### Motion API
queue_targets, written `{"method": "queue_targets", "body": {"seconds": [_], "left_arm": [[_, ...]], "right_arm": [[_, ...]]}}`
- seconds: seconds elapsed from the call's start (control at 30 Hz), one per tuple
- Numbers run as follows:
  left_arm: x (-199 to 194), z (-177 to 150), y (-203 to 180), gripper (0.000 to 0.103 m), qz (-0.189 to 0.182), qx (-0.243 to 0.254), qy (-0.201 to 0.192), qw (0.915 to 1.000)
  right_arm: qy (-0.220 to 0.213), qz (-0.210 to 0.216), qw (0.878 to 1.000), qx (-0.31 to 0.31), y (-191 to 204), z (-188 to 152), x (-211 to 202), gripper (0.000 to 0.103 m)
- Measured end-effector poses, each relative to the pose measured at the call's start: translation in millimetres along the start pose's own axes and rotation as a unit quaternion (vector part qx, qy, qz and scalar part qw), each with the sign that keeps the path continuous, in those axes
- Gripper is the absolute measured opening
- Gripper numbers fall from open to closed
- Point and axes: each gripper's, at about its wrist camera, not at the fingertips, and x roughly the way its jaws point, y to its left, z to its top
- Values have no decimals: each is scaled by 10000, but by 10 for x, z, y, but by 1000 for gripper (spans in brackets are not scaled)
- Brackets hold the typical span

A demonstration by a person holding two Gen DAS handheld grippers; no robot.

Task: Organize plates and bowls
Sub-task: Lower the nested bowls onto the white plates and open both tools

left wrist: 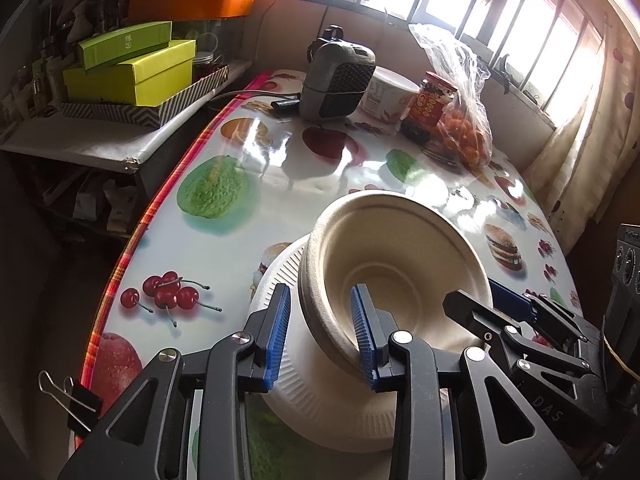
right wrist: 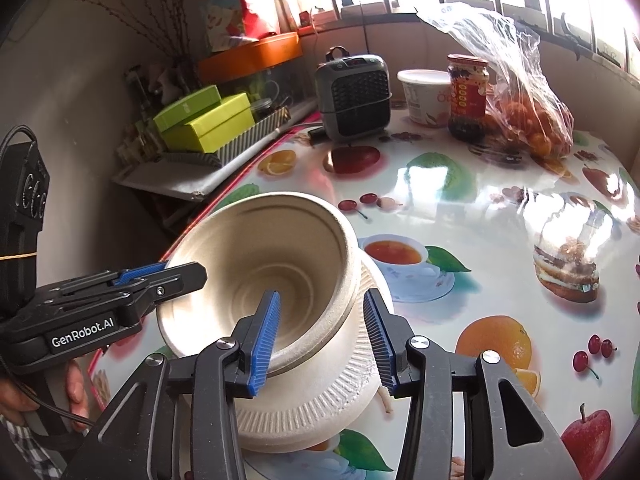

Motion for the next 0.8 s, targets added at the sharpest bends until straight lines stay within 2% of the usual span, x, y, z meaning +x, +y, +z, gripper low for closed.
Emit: {"method": "queue_targets", "body": {"seconds": [0.4,0.53,0.8], "left_arm": [[-81,-26,-36,37,38,45,-80,10000],[-135,-45,-34,44,40,44,-148,9999],[-255,-105,-74,46,198,156,-301,9992]], "right_arm": [[-96,-48,9999,13,19,-21,-74,50],[-159,-58,9999,17,30,-37,-126,57],[-265,-88,9996,42,52,-81,-237,61]]}}
